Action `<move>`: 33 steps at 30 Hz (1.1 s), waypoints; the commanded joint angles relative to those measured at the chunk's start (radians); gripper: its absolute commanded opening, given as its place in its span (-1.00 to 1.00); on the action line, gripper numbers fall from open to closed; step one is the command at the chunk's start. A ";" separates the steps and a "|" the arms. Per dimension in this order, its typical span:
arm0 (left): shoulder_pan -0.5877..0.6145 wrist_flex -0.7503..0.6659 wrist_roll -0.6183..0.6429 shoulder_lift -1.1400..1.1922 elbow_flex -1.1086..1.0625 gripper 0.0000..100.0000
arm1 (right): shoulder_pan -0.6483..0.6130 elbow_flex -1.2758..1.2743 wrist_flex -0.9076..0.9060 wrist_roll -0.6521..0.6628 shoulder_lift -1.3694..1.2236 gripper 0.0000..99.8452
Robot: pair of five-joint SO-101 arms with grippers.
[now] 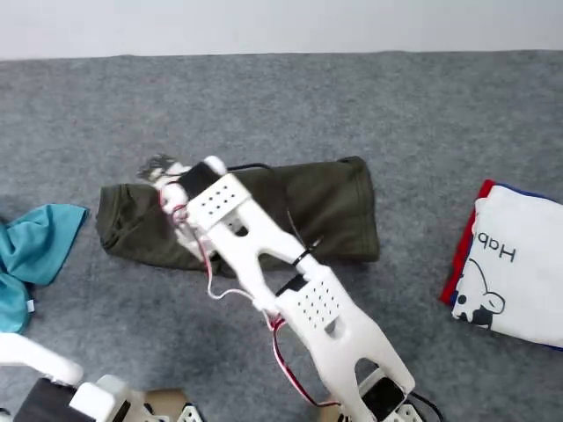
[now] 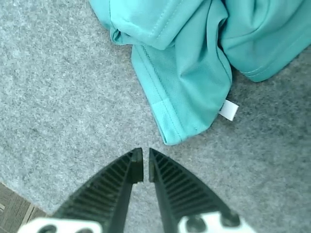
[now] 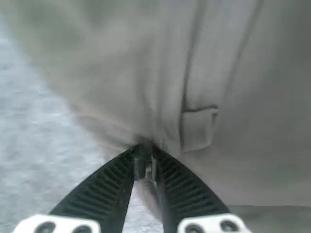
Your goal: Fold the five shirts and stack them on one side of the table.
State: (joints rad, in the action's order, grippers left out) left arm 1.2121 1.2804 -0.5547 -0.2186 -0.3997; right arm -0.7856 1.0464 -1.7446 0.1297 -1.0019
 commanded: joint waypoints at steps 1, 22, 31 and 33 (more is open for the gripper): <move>-0.003 -0.012 0.003 -0.037 0.004 -0.92 | 0.019 0.068 -0.002 -0.009 0.019 -0.93; -0.008 0.158 0.005 -0.044 0.010 -0.92 | 0.271 -0.043 -0.051 -0.052 0.334 -0.88; -0.137 0.407 -0.115 -0.044 0.012 -0.81 | 0.401 -0.210 -0.051 -0.265 0.403 -0.55; -0.153 0.413 -0.115 -0.041 0.010 -0.80 | 0.426 -0.210 -0.051 -0.293 0.397 -0.55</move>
State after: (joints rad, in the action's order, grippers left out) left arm 1.0909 1.6594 -0.6575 -0.2186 -0.3997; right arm -0.4051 0.8347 -1.7538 -0.1158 -0.6813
